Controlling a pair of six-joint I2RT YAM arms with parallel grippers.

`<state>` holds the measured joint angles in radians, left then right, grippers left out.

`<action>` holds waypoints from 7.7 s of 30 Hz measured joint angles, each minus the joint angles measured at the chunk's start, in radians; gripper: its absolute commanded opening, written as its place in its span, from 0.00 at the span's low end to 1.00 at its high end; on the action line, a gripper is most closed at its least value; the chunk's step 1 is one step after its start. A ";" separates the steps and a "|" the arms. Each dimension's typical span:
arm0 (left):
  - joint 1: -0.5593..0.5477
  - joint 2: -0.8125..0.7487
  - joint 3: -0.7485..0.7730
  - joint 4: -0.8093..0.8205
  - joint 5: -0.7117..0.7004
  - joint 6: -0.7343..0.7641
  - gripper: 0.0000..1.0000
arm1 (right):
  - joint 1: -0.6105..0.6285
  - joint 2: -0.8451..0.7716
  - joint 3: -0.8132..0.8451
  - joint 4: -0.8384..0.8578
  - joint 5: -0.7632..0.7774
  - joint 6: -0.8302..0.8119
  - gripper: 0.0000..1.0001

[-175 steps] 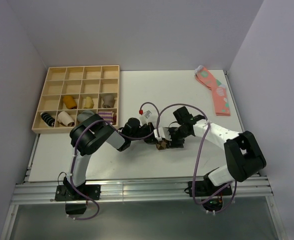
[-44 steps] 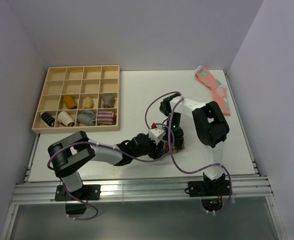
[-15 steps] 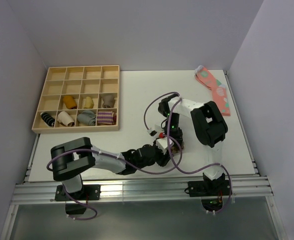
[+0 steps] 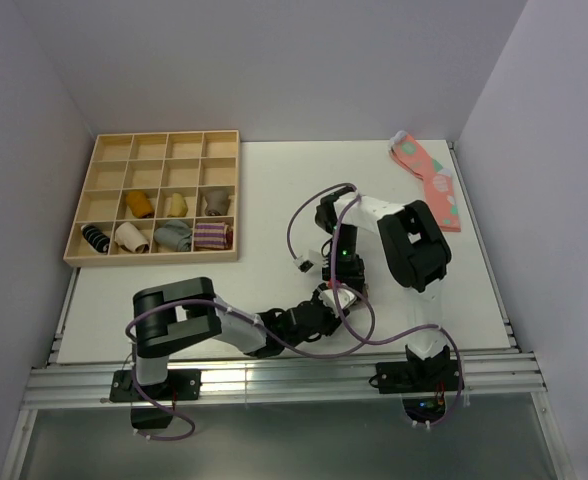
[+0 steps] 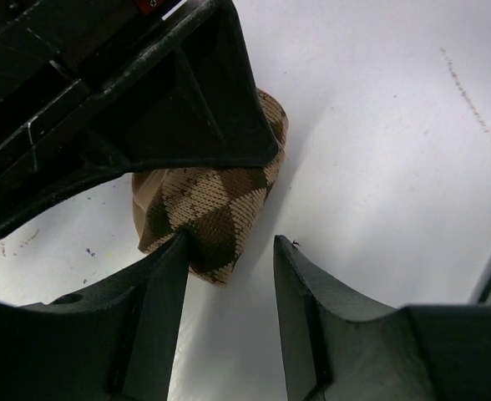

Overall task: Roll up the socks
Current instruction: Roll the sock at the center of the board, then pick up the sock at the center of the board.

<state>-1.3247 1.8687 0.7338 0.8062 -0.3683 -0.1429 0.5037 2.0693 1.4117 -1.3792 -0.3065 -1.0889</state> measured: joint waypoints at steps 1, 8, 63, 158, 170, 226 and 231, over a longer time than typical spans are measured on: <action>-0.006 0.011 0.004 0.009 -0.016 0.011 0.49 | 0.000 0.003 0.003 -0.003 0.000 0.000 0.29; -0.040 0.070 0.011 0.090 -0.110 0.068 0.49 | 0.000 0.030 0.023 -0.029 0.003 0.014 0.29; 0.100 -0.010 -0.164 0.257 0.057 -0.341 0.53 | -0.013 0.079 0.032 -0.089 -0.042 0.072 0.29; 0.006 0.072 0.005 -0.193 -0.449 -1.856 0.65 | -0.205 0.107 -0.057 -0.002 -0.529 0.231 0.22; 0.017 0.104 0.049 -0.208 -0.415 -1.867 0.60 | -0.211 0.106 -0.046 -0.014 -0.507 0.220 0.22; 0.060 -0.001 0.042 -0.349 -0.285 -1.683 0.00 | -0.418 -0.270 0.013 0.240 -0.276 0.531 0.97; 0.093 -0.038 0.032 -0.303 -0.243 -1.564 0.00 | -0.440 -0.274 0.016 0.241 -0.270 0.530 0.97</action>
<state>-1.2316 1.8309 0.7654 0.5030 -0.6113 -1.7065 0.0635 1.7954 1.4273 -1.1381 -0.5770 -0.5587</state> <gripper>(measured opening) 0.442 0.968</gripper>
